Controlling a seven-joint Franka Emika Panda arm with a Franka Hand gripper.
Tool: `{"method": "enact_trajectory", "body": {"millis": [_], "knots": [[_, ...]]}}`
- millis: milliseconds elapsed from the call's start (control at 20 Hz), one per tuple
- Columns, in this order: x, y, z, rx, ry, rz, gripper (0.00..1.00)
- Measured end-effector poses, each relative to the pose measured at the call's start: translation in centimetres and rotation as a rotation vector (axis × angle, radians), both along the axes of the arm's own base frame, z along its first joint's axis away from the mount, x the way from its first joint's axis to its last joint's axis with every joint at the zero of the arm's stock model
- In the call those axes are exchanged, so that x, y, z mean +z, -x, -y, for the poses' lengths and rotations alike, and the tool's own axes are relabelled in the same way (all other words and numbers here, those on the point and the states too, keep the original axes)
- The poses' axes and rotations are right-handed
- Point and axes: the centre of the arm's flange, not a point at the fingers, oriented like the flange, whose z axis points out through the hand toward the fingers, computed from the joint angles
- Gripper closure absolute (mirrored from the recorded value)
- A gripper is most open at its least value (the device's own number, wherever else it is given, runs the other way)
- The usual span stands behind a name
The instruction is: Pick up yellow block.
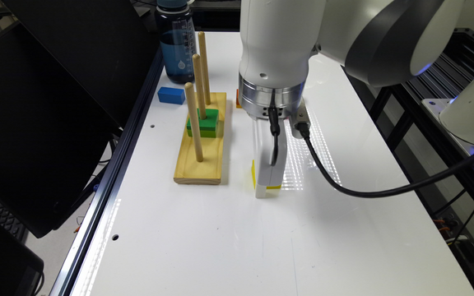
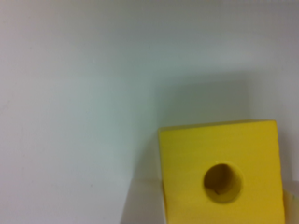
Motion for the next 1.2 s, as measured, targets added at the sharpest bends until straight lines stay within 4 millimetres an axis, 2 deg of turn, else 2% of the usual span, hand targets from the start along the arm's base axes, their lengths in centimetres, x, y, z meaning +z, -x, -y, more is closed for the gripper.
{"method": "enact_trajectory", "body": {"millis": [1000, 1050, 1200], "knots": [[0.01, -0.01, 0.01, 0.0, 0.0, 0.0, 0.0], [0.01, -0.01, 0.01, 0.0, 0.0, 0.0, 1.0], [0.01, -0.01, 0.01, 0.0, 0.0, 0.0, 1.0]]}}
